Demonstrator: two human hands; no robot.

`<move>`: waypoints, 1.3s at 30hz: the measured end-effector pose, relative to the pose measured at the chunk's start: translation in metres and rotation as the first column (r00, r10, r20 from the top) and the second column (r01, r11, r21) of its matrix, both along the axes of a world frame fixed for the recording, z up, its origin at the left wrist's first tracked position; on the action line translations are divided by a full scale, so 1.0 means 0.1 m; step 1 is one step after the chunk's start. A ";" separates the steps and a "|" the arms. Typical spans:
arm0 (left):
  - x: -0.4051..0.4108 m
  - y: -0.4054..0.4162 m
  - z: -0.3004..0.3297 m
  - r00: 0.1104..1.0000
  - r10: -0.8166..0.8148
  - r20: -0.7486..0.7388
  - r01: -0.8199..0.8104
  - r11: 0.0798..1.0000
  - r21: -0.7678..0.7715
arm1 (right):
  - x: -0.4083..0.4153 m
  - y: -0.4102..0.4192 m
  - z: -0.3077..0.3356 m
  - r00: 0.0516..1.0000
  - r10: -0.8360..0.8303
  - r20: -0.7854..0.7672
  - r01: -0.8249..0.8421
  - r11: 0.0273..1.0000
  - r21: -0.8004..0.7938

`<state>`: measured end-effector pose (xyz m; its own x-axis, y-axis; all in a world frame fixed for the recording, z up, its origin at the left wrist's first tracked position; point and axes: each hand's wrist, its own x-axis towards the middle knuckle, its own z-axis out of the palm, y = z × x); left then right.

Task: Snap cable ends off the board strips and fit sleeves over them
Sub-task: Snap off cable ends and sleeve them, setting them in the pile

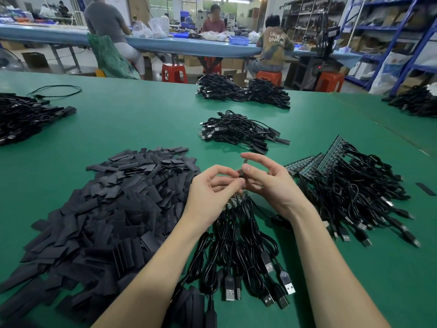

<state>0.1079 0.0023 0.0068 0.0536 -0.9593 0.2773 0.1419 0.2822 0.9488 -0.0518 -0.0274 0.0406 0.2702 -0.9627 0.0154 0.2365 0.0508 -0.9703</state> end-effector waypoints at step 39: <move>0.00 -0.01 -0.02 0.998 0.054 -0.017 -0.054 0.998 -0.015 | 0.14 0.05 0.03 0.991 -0.044 0.123 0.047 0.999 -0.017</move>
<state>0.1079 0.0016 0.0051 0.1096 -0.9506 0.2906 0.1417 0.3043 0.9420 -0.0380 -0.0222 0.0432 0.2211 -0.9731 0.0647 0.3557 0.0187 -0.9344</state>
